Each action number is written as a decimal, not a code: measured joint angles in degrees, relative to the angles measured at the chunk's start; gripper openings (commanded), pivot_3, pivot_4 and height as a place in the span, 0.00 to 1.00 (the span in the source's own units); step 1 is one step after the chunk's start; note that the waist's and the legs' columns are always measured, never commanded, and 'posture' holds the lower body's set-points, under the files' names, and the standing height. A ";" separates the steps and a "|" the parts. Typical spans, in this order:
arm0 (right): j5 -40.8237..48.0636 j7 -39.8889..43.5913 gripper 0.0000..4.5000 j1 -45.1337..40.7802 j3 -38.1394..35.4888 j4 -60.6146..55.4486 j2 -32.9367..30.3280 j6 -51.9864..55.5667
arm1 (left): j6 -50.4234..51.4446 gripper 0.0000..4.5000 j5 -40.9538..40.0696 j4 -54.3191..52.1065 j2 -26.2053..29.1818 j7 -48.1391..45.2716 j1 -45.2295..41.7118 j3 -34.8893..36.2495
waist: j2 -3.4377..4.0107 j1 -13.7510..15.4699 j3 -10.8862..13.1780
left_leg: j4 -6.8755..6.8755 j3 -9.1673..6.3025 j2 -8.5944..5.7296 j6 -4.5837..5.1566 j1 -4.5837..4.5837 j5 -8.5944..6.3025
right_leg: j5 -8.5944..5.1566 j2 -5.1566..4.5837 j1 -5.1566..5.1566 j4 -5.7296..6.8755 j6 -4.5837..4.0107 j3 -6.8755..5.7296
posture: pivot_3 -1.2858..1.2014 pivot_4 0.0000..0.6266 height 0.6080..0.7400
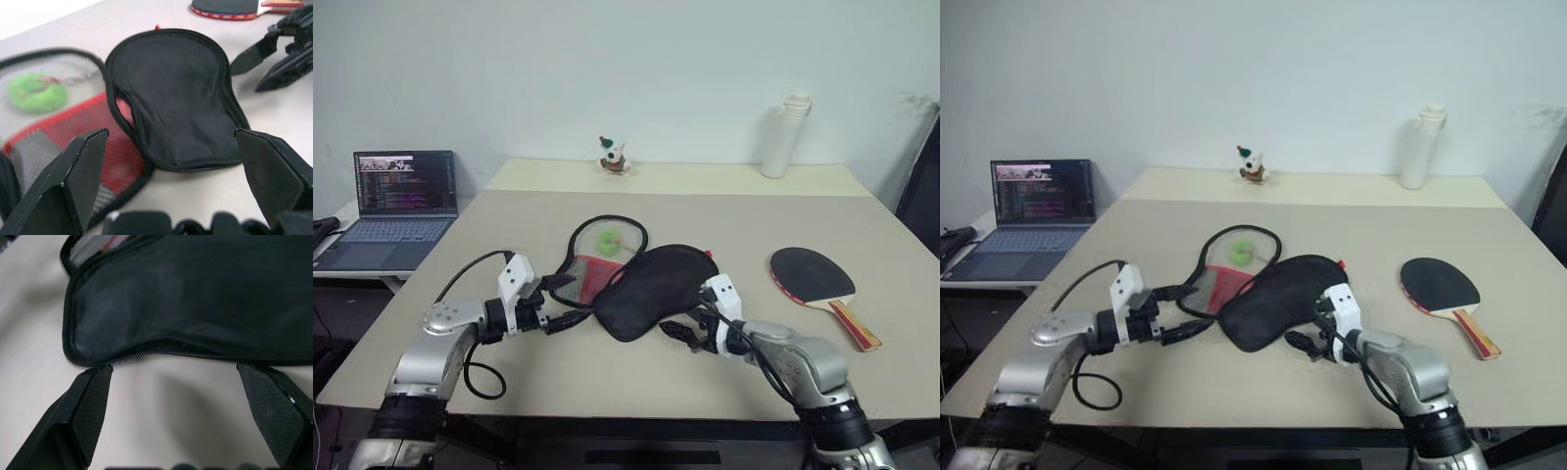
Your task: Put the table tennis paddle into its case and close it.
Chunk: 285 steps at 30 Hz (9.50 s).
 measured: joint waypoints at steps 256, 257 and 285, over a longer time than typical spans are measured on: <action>-13.03 -12.49 0.24 -14.19 -11.99 22.83 1.26 -11.90 | -0.20 1.00 1.63 -7.82 -9.25 0.95 -3.43 -7.17 | 0.06 -1.50 0.01 | -0.07 1.41 0.79 0.03 -0.16 -0.03 | 0.41 0.92 -0.84 0.05 -0.07 1.45 | 0.52 0.24 1.00; -13.16 -12.50 0.24 -14.19 -12.01 22.85 1.21 -11.89 | -0.18 1.00 1.63 -7.83 -9.25 1.07 -3.41 -7.17 | 0.06 -1.50 0.01 | -0.07 1.42 0.78 0.03 -0.15 -0.03 | 0.41 0.92 -0.84 0.05 -0.07 1.46 | 0.52 0.24 1.00; -14.27 -16.65 0.45 -13.82 -13.48 22.04 1.75 -10.32 | 1.21 1.00 1.70 -9.66 -9.29 1.67 -3.33 -7.39 | 0.06 -1.52 0.01 | -0.07 1.43 0.79 0.03 -0.14 -0.03 | 0.41 0.93 -0.84 0.05 -0.07 1.47 | 0.52 0.24 1.00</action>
